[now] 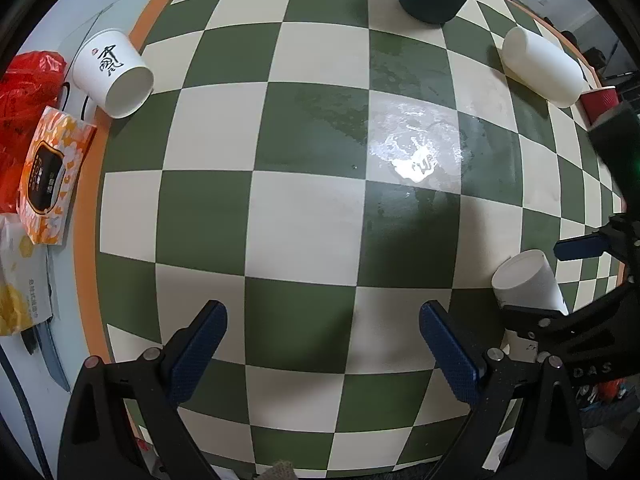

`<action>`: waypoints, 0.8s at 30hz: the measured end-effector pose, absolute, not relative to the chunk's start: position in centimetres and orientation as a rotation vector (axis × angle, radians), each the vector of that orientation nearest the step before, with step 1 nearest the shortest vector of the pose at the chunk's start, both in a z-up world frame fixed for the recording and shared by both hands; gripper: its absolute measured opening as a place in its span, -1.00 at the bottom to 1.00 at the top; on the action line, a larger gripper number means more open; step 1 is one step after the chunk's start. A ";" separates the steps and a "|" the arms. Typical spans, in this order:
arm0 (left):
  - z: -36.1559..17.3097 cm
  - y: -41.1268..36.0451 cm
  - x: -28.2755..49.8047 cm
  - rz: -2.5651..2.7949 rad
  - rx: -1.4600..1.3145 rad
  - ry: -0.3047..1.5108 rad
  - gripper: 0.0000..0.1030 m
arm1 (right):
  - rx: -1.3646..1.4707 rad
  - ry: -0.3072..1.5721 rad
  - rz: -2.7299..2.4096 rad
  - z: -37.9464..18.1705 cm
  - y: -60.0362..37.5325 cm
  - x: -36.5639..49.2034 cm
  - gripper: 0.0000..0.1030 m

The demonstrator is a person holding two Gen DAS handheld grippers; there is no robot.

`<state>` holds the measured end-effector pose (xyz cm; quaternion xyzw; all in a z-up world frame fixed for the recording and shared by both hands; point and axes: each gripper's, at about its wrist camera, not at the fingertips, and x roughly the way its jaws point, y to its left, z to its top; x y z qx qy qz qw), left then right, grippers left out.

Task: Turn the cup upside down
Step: 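Lift and turn the white paper cup rim-down with the right gripper, then lower the inverted cup onto the table and open the right gripper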

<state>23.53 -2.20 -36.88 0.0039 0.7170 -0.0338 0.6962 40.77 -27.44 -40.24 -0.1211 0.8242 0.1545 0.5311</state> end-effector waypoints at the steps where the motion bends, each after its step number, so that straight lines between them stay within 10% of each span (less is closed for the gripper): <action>1: -36.9 -2.0 23.5 -0.074 0.010 1.601 0.91 | -0.288 1.974 0.366 -40.8 -27.1 40.8 0.78; 10: -37.1 -0.5 22.3 -0.071 0.002 1.609 0.91 | -0.317 1.992 0.320 -42.7 -26.7 40.8 0.72; 15: -37.1 -0.4 21.9 -0.074 -0.001 1.612 0.91 | -0.304 1.986 0.318 -43.1 -26.5 40.1 0.19; 24: -37.0 -0.3 21.8 -0.092 0.001 1.608 0.91 | -0.137 1.845 0.267 -40.0 -28.6 39.5 0.18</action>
